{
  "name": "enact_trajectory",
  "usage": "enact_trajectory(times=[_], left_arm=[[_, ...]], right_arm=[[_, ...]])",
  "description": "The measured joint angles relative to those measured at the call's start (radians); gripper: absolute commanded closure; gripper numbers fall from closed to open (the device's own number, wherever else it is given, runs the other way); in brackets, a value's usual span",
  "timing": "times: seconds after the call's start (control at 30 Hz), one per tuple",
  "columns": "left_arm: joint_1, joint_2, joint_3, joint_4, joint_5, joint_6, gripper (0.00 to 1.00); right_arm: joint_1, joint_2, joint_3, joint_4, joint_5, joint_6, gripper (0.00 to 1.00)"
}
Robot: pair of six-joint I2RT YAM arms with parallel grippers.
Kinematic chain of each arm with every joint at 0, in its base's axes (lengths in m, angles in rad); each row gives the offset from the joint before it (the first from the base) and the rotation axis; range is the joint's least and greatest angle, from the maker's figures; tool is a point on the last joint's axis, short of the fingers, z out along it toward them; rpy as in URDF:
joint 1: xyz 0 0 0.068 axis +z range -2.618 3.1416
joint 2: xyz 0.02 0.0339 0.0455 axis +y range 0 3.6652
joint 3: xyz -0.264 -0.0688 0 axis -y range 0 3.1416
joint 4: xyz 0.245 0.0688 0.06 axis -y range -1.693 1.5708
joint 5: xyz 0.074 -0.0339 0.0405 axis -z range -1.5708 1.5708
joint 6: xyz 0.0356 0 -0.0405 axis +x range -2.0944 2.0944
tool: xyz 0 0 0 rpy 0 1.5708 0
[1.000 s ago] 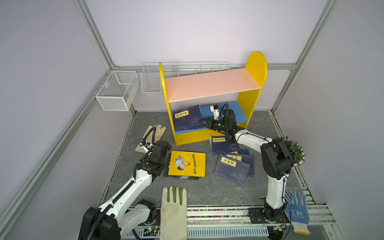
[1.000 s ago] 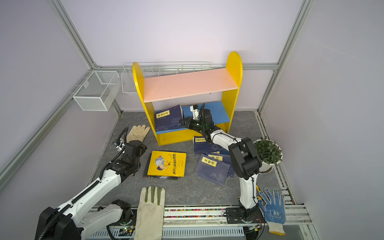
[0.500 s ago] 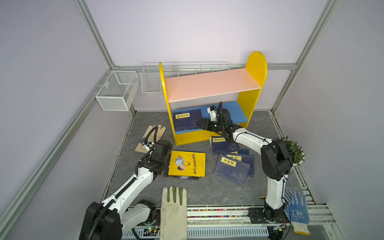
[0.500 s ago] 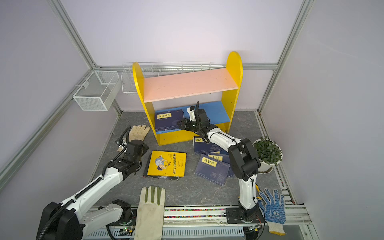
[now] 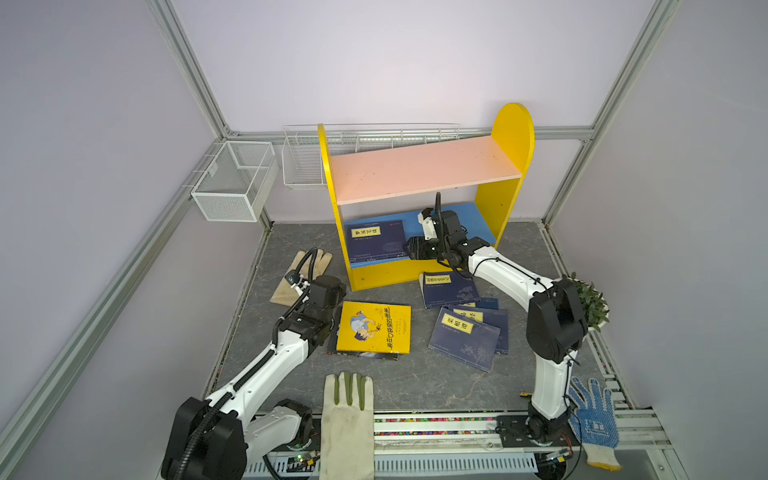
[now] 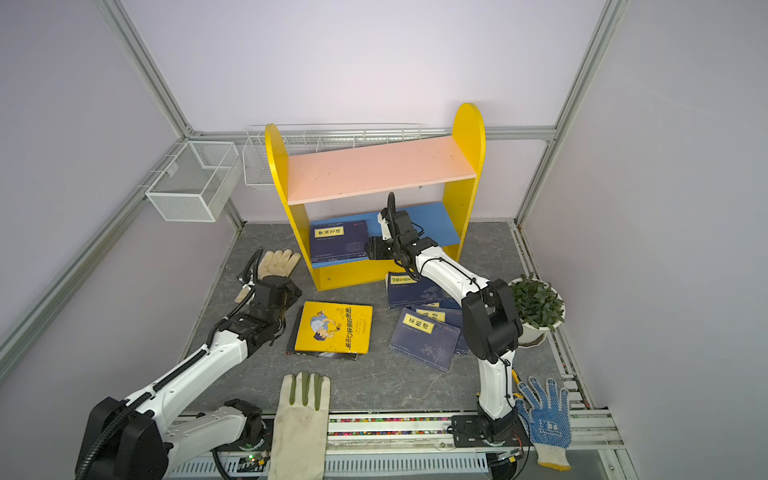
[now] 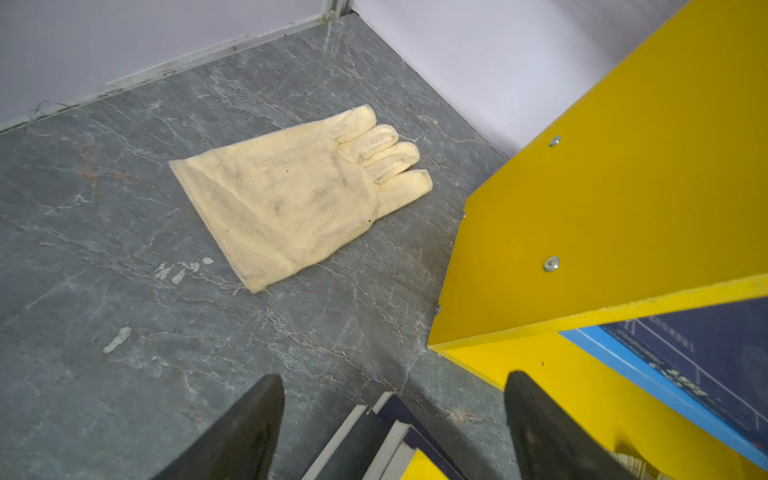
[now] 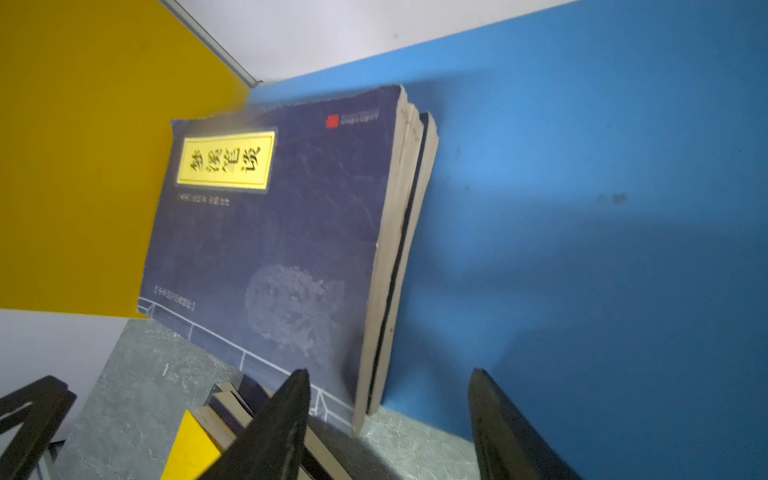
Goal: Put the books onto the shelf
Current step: 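Move both grippers back toward the dark blue books on the table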
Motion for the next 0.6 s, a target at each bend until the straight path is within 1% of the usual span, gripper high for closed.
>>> enact_trajectory(times=[0.07,0.17,0.33,0.43,0.53,0.6], left_arm=[[-0.003,0.016,0.008,0.024,0.036,0.051,0.17],[-0.026,0.040,0.016,0.072,0.090,0.146,0.17],[-0.137,0.113,0.043,0.151,0.184,0.333,0.17],[-0.214,0.187,0.080,0.199,0.261,0.447,0.17],[-0.280,0.268,0.135,0.221,0.345,0.555,0.16],[-0.315,0.334,0.190,0.222,0.407,0.618,0.15]], right_arm=[[-0.002,-0.049,-0.069,0.002,0.004,-0.011,0.36],[-0.011,-0.162,-0.202,0.004,0.014,-0.013,0.36],[-0.067,-0.360,-0.394,-0.027,0.073,0.033,0.35],[-0.135,-0.460,-0.503,-0.090,0.098,0.081,0.35],[-0.218,-0.549,-0.611,-0.199,0.113,0.106,0.34],[-0.255,-0.608,-0.668,-0.287,0.121,0.110,0.32]])
